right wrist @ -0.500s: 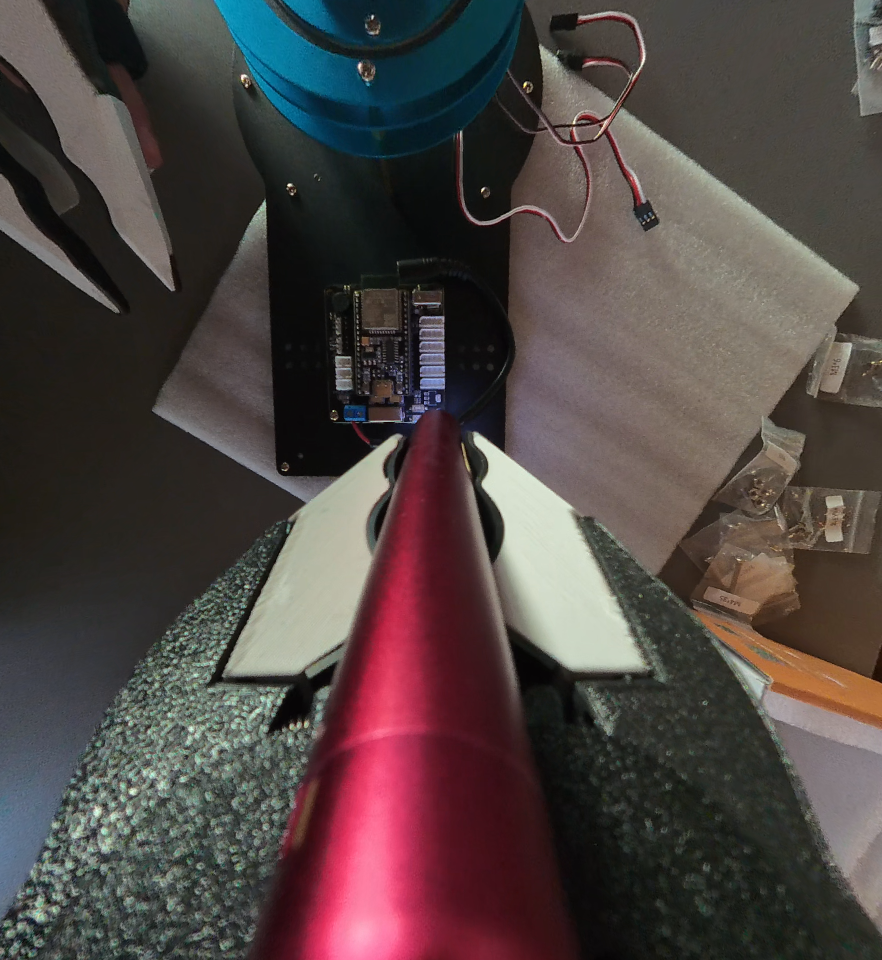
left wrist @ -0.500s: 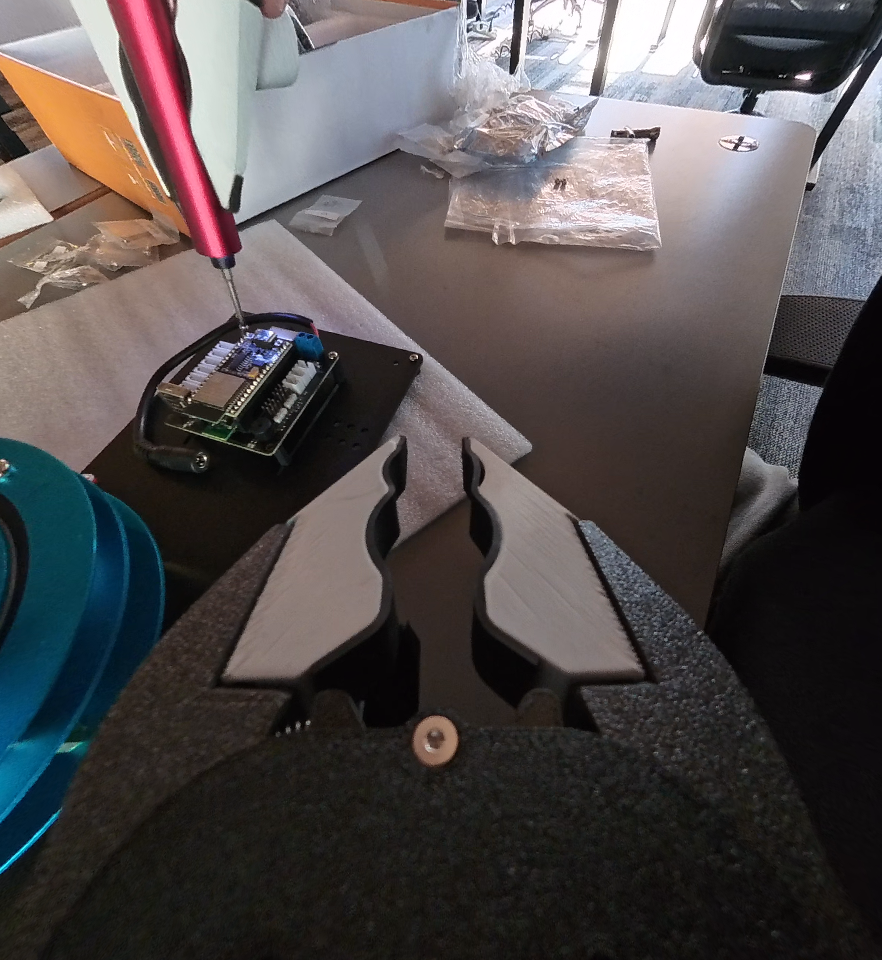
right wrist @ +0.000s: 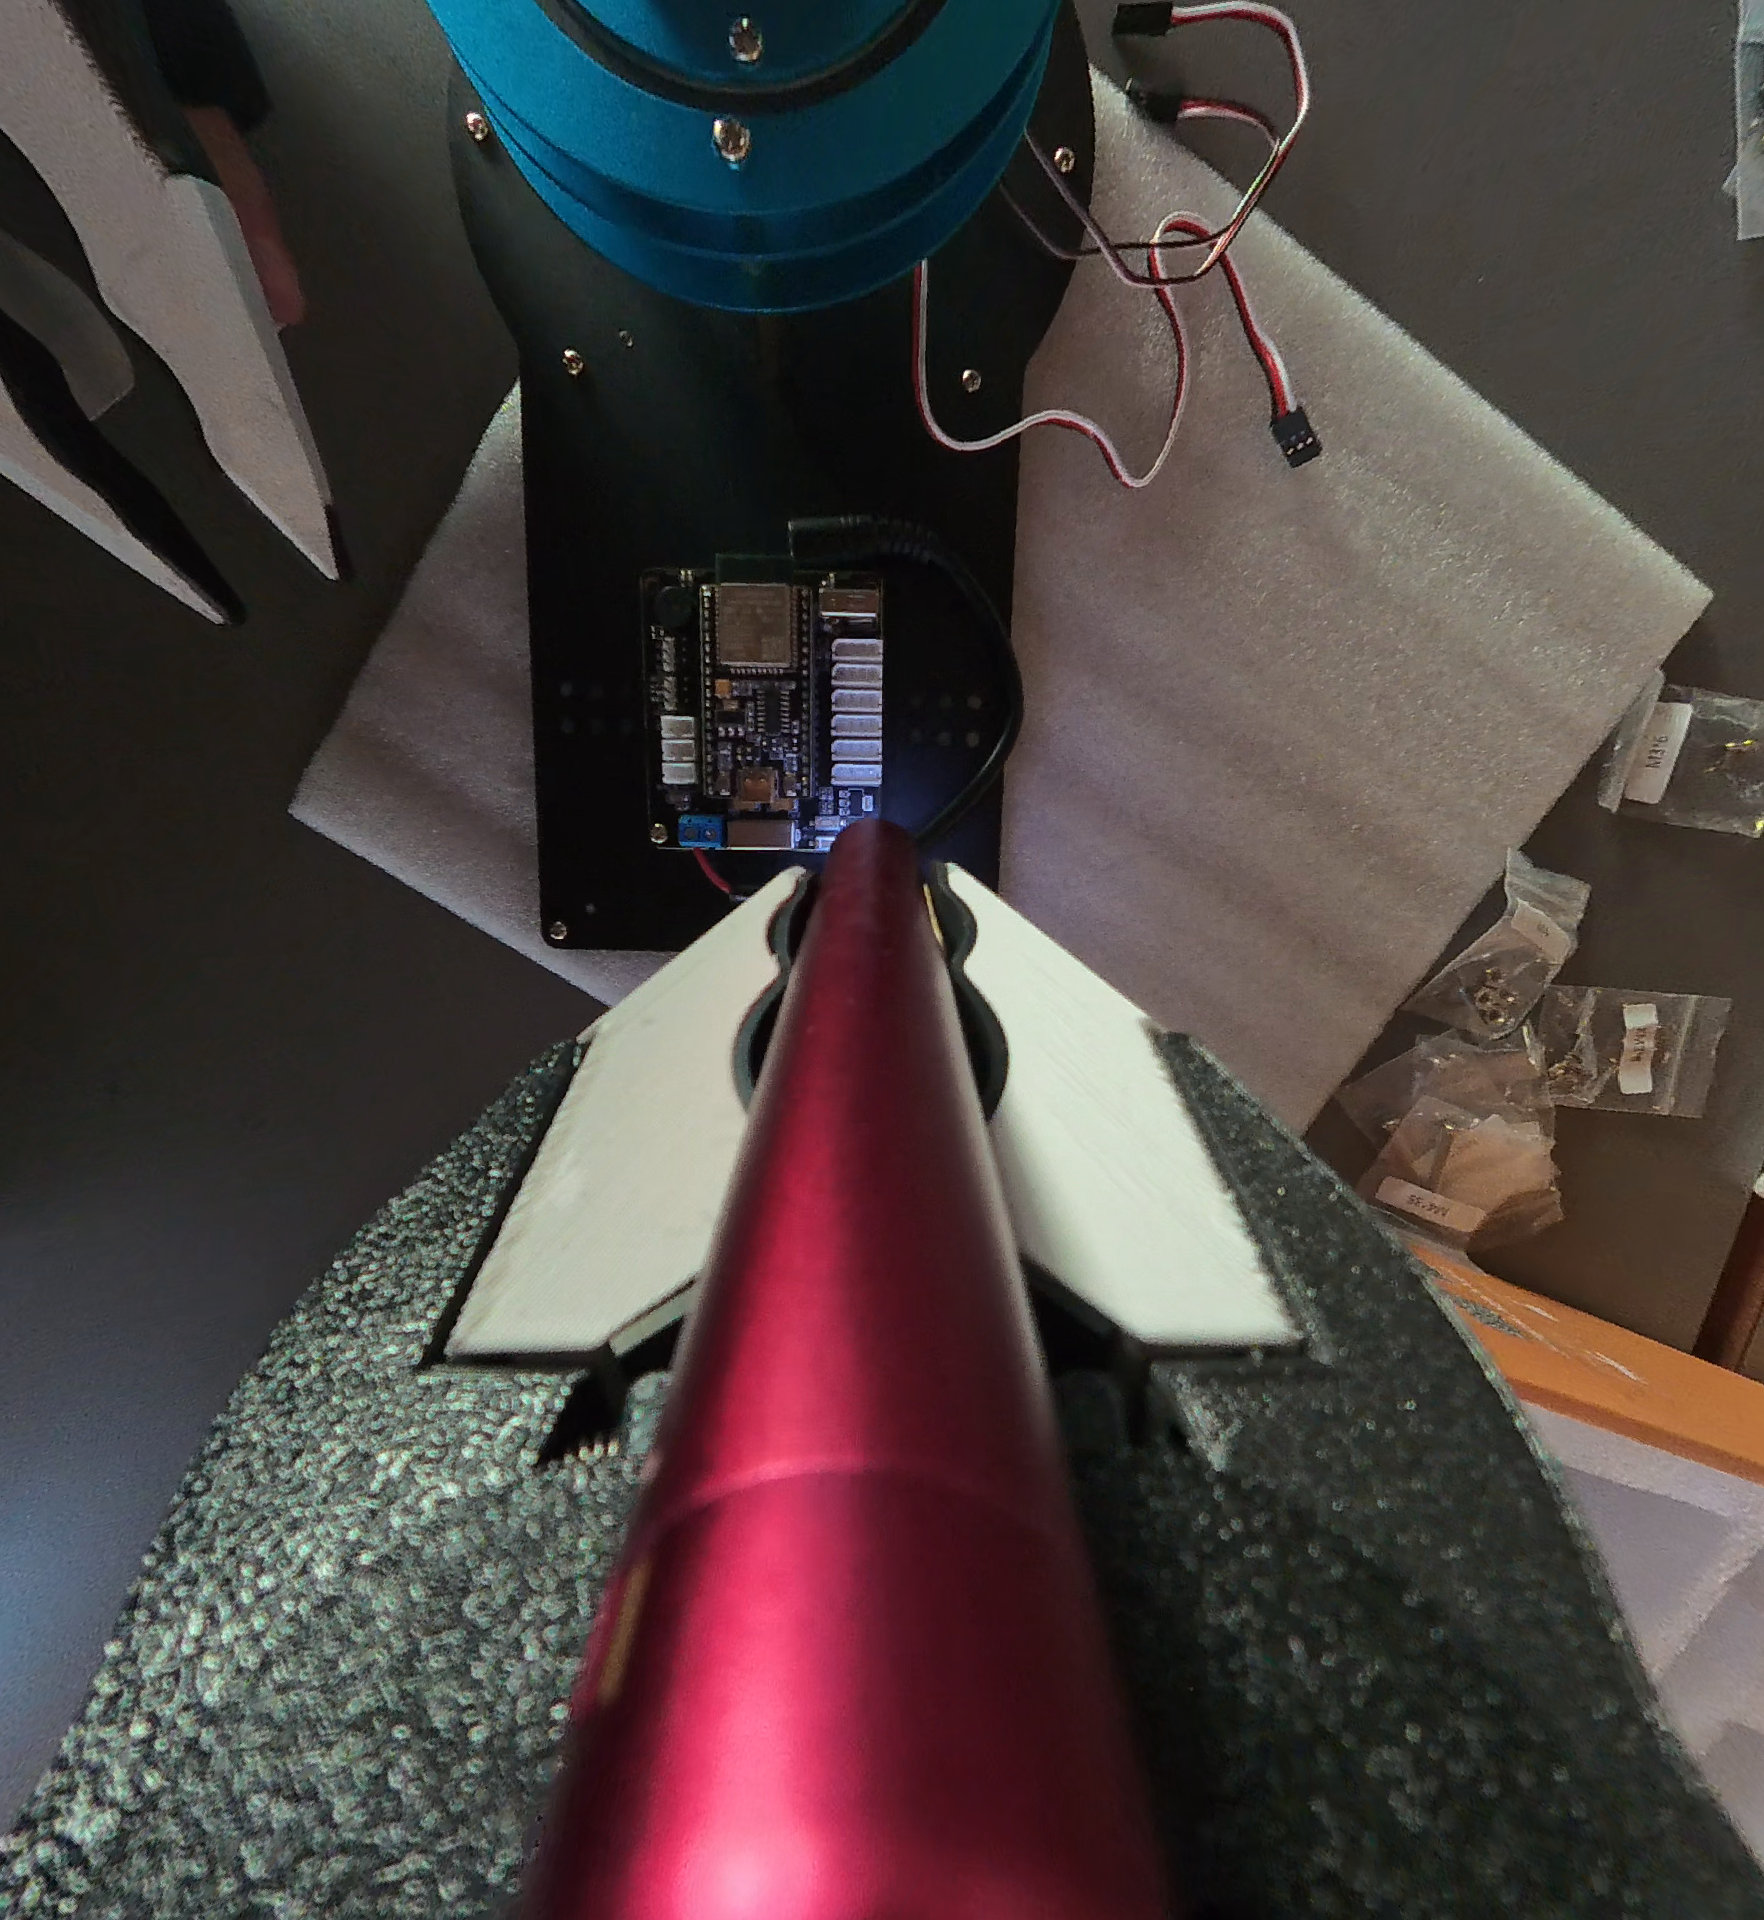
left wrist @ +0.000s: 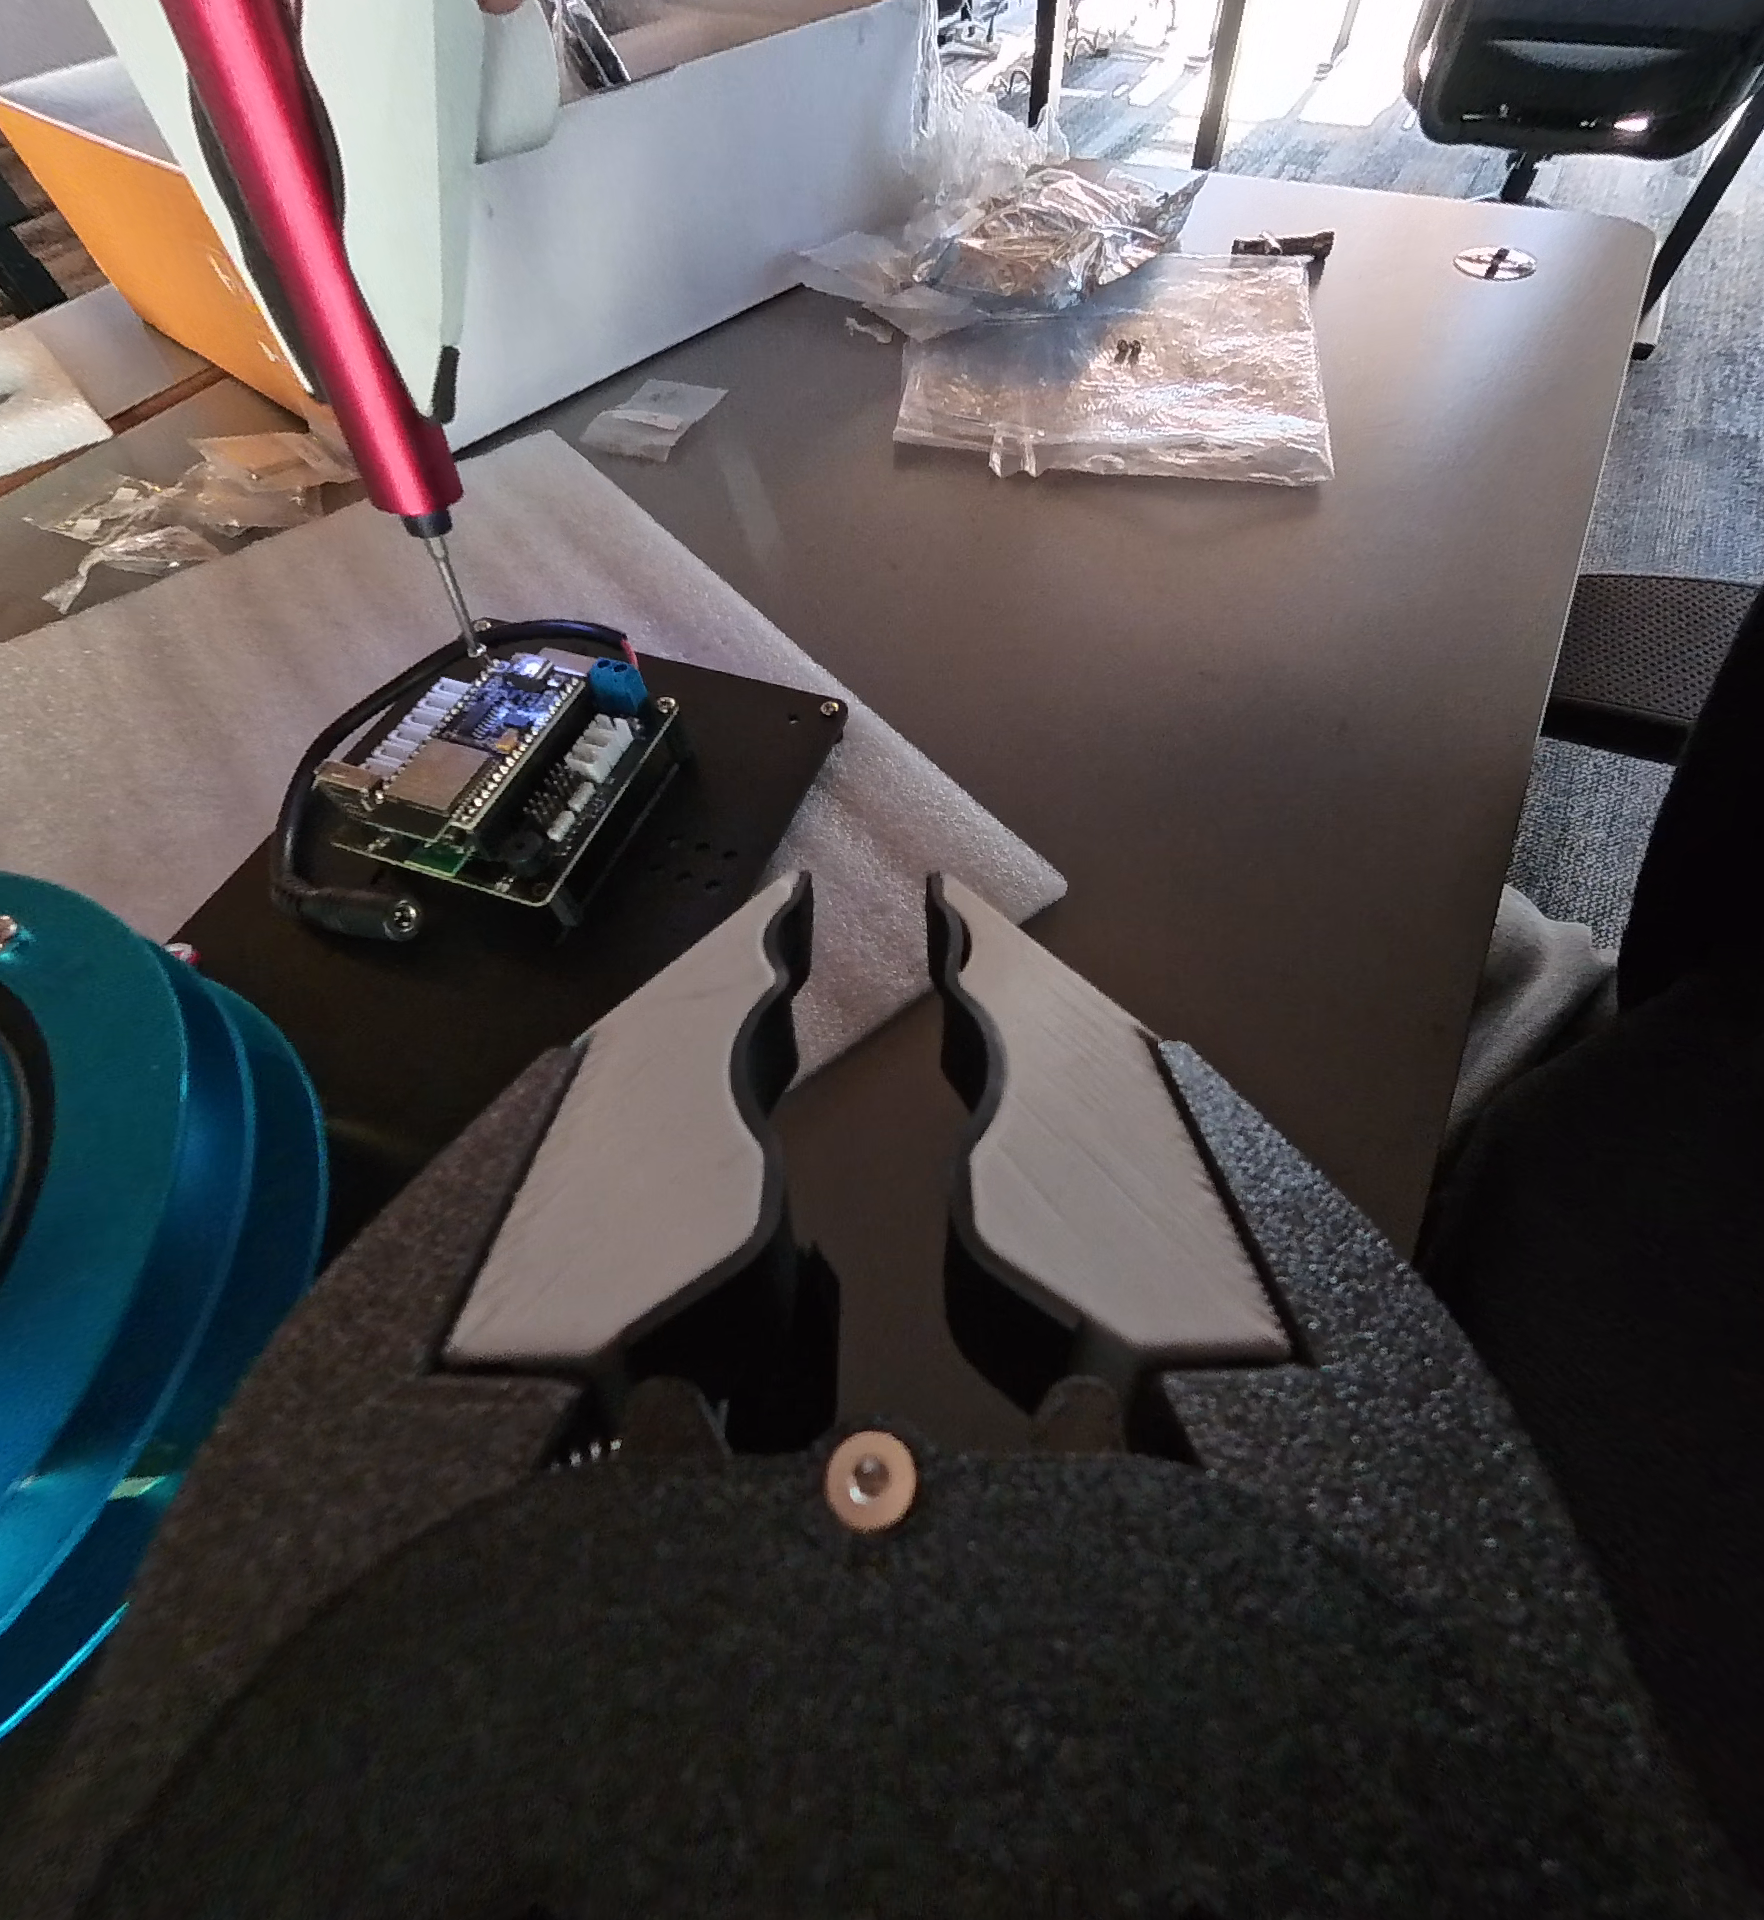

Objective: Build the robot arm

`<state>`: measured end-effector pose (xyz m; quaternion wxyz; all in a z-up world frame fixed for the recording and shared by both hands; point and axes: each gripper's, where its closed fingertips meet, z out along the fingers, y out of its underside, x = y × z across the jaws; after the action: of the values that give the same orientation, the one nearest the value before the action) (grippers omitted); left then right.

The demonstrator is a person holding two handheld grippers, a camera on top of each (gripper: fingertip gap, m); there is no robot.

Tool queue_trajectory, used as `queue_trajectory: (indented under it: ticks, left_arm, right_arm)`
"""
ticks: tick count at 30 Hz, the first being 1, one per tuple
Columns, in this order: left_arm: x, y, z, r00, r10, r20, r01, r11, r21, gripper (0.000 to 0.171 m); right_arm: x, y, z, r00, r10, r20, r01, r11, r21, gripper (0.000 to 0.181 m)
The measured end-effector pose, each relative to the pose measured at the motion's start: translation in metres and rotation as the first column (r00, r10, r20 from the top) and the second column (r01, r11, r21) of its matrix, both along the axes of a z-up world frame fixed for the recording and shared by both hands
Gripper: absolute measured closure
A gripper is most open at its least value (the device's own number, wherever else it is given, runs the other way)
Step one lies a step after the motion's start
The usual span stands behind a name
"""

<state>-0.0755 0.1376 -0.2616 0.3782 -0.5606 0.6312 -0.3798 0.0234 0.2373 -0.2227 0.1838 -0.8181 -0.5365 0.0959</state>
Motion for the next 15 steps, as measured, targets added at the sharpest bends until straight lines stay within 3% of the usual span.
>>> queue_trajectory:
  ticks: [10,12,15]
  left_arm:
    - [0.001,0.001,-0.002,1.000,0.006,-0.013,-0.006,1.000,0.007,0.150]
    - [0.001,0.009,-0.003,0.998,0.055,-0.017,-0.055,0.998,-0.003,0.146]
    - [0.006,0.037,-0.001,0.975,0.221,-0.016,-0.221,0.974,-0.049,0.134]
  right_arm:
    - [-0.002,0.000,0.000,0.999,0.019,0.026,-0.018,1.000,-0.026,0.159]
    - [-0.003,0.000,0.000,0.999,0.024,0.023,-0.023,0.999,-0.022,0.160]
    - [-0.003,0.000,0.000,1.000,0.026,0.013,-0.026,0.999,-0.018,0.159]
